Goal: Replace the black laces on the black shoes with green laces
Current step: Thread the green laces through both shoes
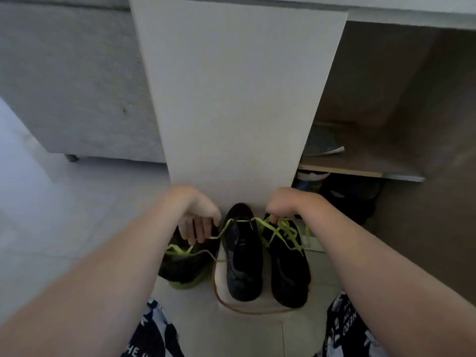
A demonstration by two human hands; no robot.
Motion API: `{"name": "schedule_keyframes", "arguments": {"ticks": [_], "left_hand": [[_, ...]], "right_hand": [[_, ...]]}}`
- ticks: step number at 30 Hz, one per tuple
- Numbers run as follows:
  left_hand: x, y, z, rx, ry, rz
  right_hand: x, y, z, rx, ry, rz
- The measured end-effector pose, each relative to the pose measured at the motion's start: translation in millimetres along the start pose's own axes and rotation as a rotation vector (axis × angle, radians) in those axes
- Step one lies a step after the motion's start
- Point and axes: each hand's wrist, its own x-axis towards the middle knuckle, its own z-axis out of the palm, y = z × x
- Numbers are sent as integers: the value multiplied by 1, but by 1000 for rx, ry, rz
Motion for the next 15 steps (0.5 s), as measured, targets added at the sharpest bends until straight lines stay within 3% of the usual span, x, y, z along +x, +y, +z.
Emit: {"name": "schedule_keyframes", "arguments": {"ticks": [3, 7, 15], "left_hand": [[38, 6, 0, 76, 108, 71], [68, 17, -2, 205, 496, 323], [107, 38, 9, 226, 513, 322]], "right_hand": [[29, 1, 18, -17, 137, -21], [58, -8, 33, 21, 151, -81], [90, -10, 66, -113, 186, -111]]}}
